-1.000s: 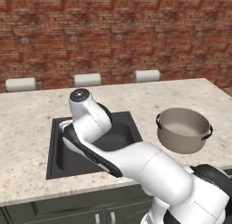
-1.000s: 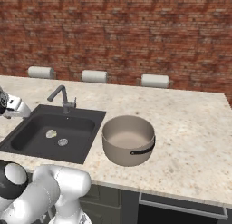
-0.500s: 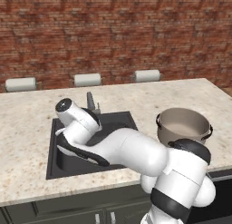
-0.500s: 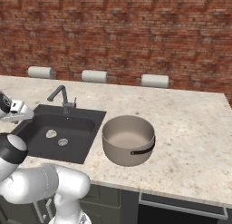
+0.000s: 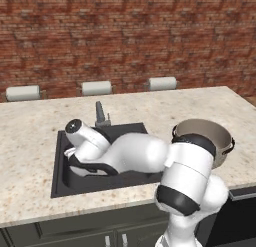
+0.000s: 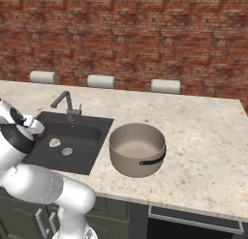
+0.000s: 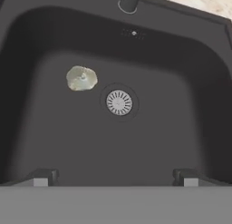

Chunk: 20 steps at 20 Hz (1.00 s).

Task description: Dump the garlic from the pot into the sink. Then turn on the water and wash the garlic. Then turn off the water and put the garlic back in the pot.

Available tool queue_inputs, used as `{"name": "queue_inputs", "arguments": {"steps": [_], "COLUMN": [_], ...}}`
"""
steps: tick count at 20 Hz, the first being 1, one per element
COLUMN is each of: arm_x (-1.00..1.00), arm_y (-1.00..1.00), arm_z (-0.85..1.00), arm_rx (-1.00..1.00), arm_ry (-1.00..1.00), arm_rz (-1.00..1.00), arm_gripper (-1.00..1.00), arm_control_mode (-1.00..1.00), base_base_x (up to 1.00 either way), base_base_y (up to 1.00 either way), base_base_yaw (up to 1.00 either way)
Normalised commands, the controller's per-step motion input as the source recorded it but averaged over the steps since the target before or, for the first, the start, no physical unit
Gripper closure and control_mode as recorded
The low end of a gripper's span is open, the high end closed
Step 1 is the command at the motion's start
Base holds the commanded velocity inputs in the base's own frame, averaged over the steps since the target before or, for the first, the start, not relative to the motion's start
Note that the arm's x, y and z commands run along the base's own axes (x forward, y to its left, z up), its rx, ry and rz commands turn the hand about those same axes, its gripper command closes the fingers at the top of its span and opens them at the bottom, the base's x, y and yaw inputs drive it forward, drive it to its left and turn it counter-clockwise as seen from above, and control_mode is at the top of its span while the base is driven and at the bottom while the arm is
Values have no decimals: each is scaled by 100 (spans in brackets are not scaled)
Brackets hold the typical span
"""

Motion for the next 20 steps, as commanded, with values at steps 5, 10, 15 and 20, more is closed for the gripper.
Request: {"name": "queue_inputs", "arguments": {"steps": [5, 10, 15, 20], "arm_x": [50, 27, 27, 29], "arm_y": [0, 0, 0, 0], "arm_z": [-35, -41, -43, -31], "arm_rx": [2, 2, 0, 2], "arm_ry": [0, 0, 0, 0], "arm_rz": [0, 0, 0, 0], "arm_gripper": [-100, -100, -100, -100], "arm_control_mode": [-100, -100, -100, -100], "base_base_x": [0, 0, 0, 0], "base_base_y": [0, 0, 0, 0], "base_base_yaw": [0, 0, 0, 0]}}
